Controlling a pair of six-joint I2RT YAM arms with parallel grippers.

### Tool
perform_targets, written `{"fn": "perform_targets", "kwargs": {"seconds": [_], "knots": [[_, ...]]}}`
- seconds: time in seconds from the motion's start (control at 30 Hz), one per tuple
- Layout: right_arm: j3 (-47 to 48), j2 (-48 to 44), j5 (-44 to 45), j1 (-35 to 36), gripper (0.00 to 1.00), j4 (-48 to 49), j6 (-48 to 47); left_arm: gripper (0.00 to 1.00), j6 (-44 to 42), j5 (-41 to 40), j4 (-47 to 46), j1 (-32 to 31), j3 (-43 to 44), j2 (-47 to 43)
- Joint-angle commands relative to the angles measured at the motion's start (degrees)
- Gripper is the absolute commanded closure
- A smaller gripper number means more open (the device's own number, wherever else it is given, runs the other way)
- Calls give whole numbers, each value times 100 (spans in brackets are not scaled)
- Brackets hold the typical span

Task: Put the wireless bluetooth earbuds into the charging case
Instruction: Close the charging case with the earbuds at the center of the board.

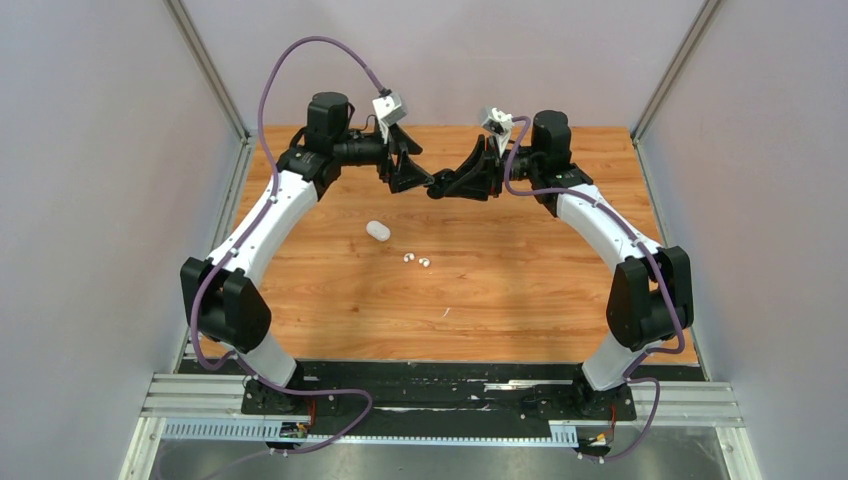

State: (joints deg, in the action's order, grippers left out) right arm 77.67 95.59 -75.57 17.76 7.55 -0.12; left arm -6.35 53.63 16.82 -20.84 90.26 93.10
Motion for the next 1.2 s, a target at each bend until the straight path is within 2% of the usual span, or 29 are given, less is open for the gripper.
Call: {"fn": "perform_targets", "kwargs": {"seconds": [0.0,0.17,0.27,0.47,0.63,0.83,1.0,1.17], "knots": [[13,-102,-160,2,99,247,-23,6,-123,-35,-71,19,25,-209],[14,-95,-175,3,99,276,-21,6,-390,-132,86,-13,-3,-218],[12,-86,-210,4,99,358,166,7,-937,-432,280,-166,9,-252],[2,-96,-230,3,99,425,231,7,-1210,-1191,238,-342,7,-218],[9,-103,-206,5,99,423,245,8,-1417,-1290,168,-426,-109,-291],[21,19,-150,-11,100,833,700,8,-1101,-1764,-613,-736,-791,-678],[20,72,-184,-17,100,854,734,7,-1064,-2732,-1566,-1063,-1532,-1018],[-52,61,-203,-36,100,774,662,6,-1235,-3359,-1848,-1102,-1326,-965]]}}
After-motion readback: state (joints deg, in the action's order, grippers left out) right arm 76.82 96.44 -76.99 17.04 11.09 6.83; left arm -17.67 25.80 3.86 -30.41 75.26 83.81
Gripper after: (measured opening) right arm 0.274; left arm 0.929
